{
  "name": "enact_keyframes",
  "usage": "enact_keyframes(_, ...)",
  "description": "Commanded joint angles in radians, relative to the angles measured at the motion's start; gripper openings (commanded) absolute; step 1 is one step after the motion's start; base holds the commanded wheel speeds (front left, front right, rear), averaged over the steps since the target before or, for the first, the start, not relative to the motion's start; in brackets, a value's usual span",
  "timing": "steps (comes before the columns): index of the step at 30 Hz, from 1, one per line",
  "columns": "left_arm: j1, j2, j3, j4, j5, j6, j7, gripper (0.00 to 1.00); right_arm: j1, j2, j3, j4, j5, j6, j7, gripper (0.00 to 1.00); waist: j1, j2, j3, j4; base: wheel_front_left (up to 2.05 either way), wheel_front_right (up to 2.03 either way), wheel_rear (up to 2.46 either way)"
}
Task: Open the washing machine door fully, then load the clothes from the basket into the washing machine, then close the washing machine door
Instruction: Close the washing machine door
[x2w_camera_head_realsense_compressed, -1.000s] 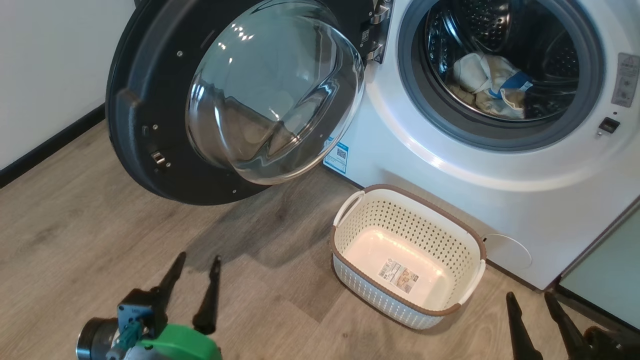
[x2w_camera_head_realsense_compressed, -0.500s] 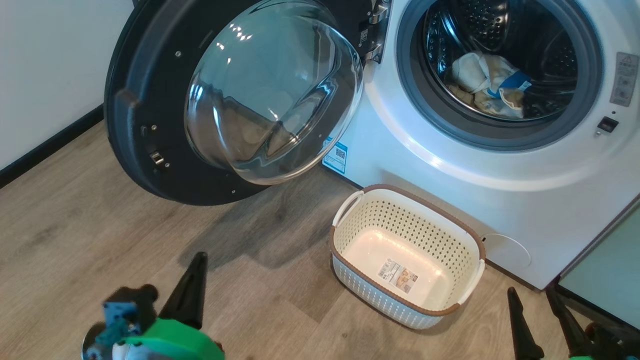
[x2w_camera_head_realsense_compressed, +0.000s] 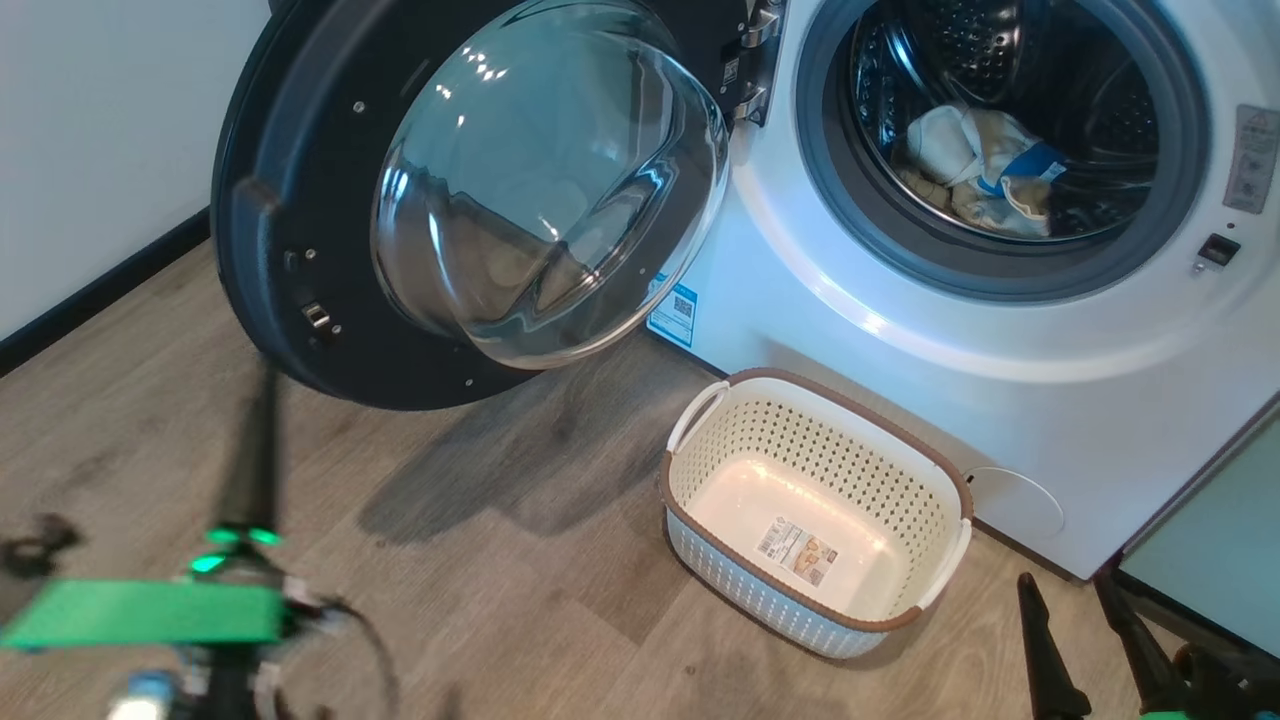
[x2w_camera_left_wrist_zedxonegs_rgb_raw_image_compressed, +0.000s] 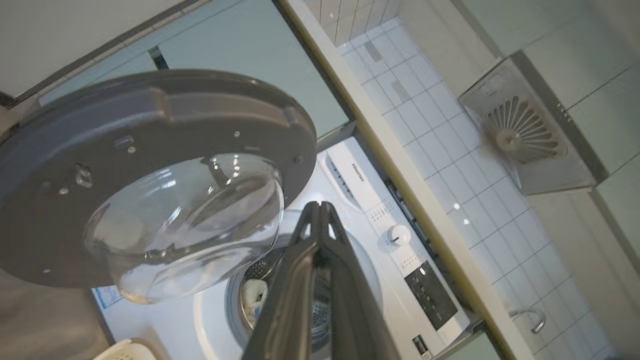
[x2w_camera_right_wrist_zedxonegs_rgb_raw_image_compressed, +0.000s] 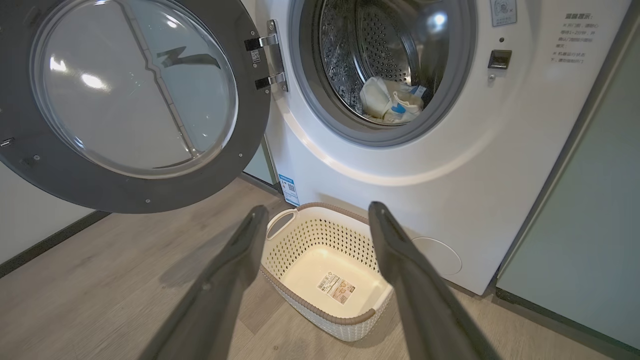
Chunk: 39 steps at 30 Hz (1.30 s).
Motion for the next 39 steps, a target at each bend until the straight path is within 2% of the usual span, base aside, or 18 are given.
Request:
enact_keyframes(1,-0.047,0.010,0.071,-0.047,-0.034,-0.012,-0.005,0.00,-0.052,-0.020,0.022,-0.035,-0.003,0.001,-0.001,1.00,0.0000,0.0000,0.001,0.000,0.00,0.00,0.00)
enact_keyframes(4,-0.089,0.032,0.163,-0.072,-0.140,-0.033,-0.004,0.00,-0.052,-0.021,0.026,-0.037,-0.004,0.001,0.002,1.00,0.0000,0.0000,0.004,0.000,0.00,0.00,0.00)
enact_keyframes(9,-0.187,0.110,0.309,-0.060,-0.270,-0.043,0.014,0.00,-0.055,-0.033,0.026,-0.044,-0.003,0.001,0.010,1.00,0.0000,0.0000,0.013,0.000,0.00,0.00,0.00)
enact_keyframes(17,-0.376,0.266,0.411,0.122,-0.425,-0.007,0.107,0.00,-0.052,-0.046,0.025,-0.056,0.000,0.001,0.019,1.00,0.0000,0.0000,0.023,-0.003,0.00,0.00,0.00)
enact_keyframes(21,-0.465,0.346,0.419,0.270,-0.499,0.021,0.187,0.00,-0.046,-0.048,0.024,-0.065,-0.004,0.001,0.025,1.00,0.0000,0.0000,0.031,-0.012,0.00,0.00,0.00)
enact_keyframes(22,-0.465,0.346,0.419,0.270,-0.499,0.021,0.187,0.00,-0.046,-0.048,0.024,-0.065,-0.004,0.001,0.025,1.00,0.0000,0.0000,0.031,-0.012,0.00,0.00,0.00)
enact_keyframes(25,-0.522,0.409,0.409,0.385,-0.535,0.045,0.255,0.00,-0.051,-0.058,0.027,-0.075,-0.006,0.001,0.032,1.00,0.0000,0.0000,0.045,-0.025,0.00,0.00,0.00)
enact_keyframes(31,-0.647,0.501,0.374,0.621,-0.617,0.083,0.399,0.00,-0.066,-0.080,0.025,-0.096,-0.006,0.001,0.047,1.00,0.0000,0.0000,0.074,-0.053,0.00,0.00,0.00)
enact_keyframes(39,-0.708,0.552,0.297,0.801,-0.634,0.129,0.536,0.00,-0.079,-0.099,0.015,-0.122,-0.010,0.001,0.066,1.00,0.0000,0.0000,0.107,-0.092,0.00,0.00,0.00)
